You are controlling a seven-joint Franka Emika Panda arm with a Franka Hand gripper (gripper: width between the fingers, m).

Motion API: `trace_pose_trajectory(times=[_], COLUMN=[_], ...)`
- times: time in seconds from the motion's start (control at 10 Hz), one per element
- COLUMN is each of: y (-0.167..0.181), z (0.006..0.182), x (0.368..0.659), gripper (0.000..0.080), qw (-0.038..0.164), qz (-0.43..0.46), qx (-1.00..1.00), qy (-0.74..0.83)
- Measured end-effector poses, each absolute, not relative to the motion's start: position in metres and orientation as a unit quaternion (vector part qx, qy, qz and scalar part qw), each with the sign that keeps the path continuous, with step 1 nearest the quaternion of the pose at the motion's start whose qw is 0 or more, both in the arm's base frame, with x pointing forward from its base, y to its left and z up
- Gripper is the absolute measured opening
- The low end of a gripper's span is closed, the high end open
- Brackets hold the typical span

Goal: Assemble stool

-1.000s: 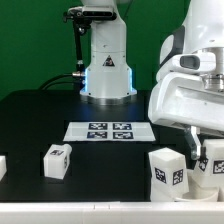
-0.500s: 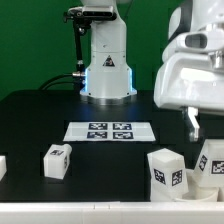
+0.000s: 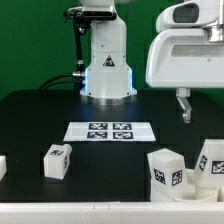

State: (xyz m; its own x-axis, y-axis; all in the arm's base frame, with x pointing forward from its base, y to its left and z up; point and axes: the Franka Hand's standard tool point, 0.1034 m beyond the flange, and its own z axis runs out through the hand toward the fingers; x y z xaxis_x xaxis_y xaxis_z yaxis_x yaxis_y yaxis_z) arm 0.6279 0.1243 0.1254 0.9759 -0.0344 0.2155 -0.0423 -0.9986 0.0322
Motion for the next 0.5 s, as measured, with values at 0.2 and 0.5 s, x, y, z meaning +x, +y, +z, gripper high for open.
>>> trace_pose_trajectory(times=[0.2, 0.5], y=[0.1228, 0.1201], z=[0.1243, 0.1211], x=[0.6283, 0.6259], gripper=[0.0649, 0.0649], qw=[0.021, 0.001], qz=[0.109, 0.088], qx=[0.994, 0.995], qy=[-0.017, -0.042])
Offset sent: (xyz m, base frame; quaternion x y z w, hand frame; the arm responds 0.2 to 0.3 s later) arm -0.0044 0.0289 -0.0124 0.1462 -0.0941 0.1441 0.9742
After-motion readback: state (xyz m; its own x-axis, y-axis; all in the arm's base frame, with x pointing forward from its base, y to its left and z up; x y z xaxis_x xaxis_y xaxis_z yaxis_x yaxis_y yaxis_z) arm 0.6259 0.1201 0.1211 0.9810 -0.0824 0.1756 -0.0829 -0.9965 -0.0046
